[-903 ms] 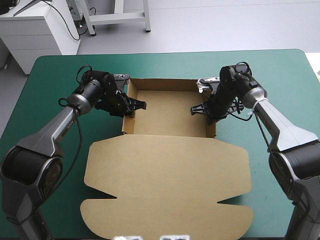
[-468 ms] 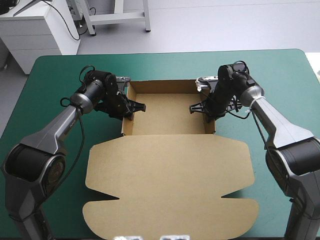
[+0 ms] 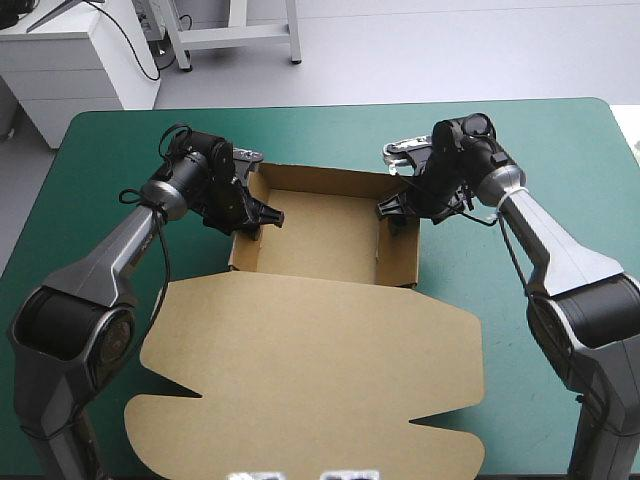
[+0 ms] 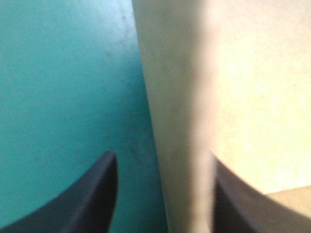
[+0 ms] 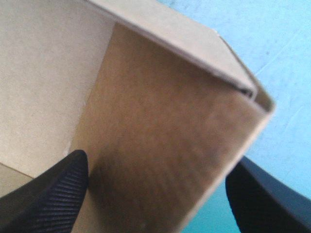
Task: Fold the box
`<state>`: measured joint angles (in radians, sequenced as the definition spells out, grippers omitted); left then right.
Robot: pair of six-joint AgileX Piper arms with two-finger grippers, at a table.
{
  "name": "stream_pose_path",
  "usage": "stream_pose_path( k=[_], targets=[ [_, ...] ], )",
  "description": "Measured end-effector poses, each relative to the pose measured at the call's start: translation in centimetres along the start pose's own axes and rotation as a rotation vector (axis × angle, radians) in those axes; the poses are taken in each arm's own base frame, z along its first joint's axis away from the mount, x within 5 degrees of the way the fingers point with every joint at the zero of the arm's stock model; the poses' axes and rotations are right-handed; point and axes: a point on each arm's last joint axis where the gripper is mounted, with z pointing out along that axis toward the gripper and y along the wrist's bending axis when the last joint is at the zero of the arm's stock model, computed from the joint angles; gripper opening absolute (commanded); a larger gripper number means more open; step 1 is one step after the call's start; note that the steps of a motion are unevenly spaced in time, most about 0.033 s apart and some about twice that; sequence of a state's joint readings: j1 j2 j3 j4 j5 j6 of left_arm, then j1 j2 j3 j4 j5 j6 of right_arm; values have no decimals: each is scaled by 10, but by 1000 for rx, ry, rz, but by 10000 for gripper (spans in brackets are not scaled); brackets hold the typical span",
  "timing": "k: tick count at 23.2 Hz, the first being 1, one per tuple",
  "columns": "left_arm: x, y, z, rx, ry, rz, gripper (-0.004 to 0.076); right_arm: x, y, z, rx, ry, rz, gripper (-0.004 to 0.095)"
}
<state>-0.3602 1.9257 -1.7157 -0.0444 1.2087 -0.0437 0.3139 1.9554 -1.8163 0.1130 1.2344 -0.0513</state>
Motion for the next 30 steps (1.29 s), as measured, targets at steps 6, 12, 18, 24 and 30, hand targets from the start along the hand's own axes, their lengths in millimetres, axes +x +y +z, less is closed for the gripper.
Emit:
stream_pose_path(
  k=[6, 12, 18, 24, 30],
  targets=[
    [-5, 2, -12, -31, -30, 49, 596, 0, 2, -1, -25, -5, 9, 741],
    [-5, 1, -69, -40, -178, 102, 545, 5, 6, -39, -22, -90, -2, 741],
    [20, -1, -149, -54, -377, 191, 74, 18, 12, -89, -22, -195, -16, 741],
    [50, -1, -195, -73, -486, 255, -8, 27, 14, -111, -23, -244, -13, 741],
    [96, 7, -213, -151, -497, 275, -8, 46, 16, -110, -41, -209, -4, 741]
  ],
)
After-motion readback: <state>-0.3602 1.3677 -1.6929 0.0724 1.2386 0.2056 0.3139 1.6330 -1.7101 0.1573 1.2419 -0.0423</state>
